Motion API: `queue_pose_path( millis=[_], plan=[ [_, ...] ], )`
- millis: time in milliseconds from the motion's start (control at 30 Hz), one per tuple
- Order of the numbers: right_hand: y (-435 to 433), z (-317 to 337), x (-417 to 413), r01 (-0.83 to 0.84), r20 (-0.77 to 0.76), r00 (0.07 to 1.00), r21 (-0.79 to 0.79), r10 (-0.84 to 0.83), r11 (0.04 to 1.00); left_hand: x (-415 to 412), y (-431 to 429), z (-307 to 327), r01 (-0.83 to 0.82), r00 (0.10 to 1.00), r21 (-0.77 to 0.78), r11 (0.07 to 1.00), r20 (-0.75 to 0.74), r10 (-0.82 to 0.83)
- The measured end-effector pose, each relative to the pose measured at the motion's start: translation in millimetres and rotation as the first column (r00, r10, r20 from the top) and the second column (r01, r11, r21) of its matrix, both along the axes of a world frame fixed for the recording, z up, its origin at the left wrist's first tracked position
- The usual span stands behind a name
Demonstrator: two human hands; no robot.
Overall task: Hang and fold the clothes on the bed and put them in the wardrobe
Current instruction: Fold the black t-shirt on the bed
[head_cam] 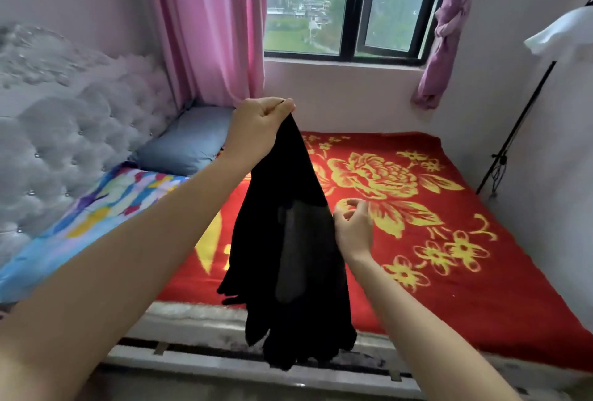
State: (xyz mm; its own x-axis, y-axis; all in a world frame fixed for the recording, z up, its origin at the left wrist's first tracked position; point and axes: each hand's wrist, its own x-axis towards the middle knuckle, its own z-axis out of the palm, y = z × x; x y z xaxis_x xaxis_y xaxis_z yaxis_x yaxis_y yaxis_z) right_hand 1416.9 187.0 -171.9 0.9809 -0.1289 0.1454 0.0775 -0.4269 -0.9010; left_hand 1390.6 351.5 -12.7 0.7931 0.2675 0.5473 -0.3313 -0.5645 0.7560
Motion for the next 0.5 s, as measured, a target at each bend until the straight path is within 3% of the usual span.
queue_pose_path(
  millis=[133, 300, 433, 500],
  plan=[
    [32.4, -51.3, -16.1, -0.074, 0.131, 0.988, -0.080, 0.085, 0.994, 57.4, 13.7, -6.9, -0.212, 0.974, 0.075, 0.974, -0.063, 0.217],
    [70.5, -88.2, 20.9, -0.374, -0.084, 0.926, -0.352, 0.369, 0.858, 121.7, 35.5, -28.6, -0.202, 0.973, 0.100, 0.974, -0.093, 0.211],
    [114.8, -93.1, 81.1, -0.407, -0.209, 0.912, -0.362, 0.352, 0.839, 179.3, 68.1, -39.7, -0.152, 0.986, 0.016, 0.988, -0.060, 0.153],
    [131.6, -90.7, 111.3, -0.365, -0.255, 0.919, -0.266, 0.300, 0.892, 208.5, 92.7, -40.8, -0.147, 0.987, -0.025, 0.989, -0.064, 0.145]
  ],
)
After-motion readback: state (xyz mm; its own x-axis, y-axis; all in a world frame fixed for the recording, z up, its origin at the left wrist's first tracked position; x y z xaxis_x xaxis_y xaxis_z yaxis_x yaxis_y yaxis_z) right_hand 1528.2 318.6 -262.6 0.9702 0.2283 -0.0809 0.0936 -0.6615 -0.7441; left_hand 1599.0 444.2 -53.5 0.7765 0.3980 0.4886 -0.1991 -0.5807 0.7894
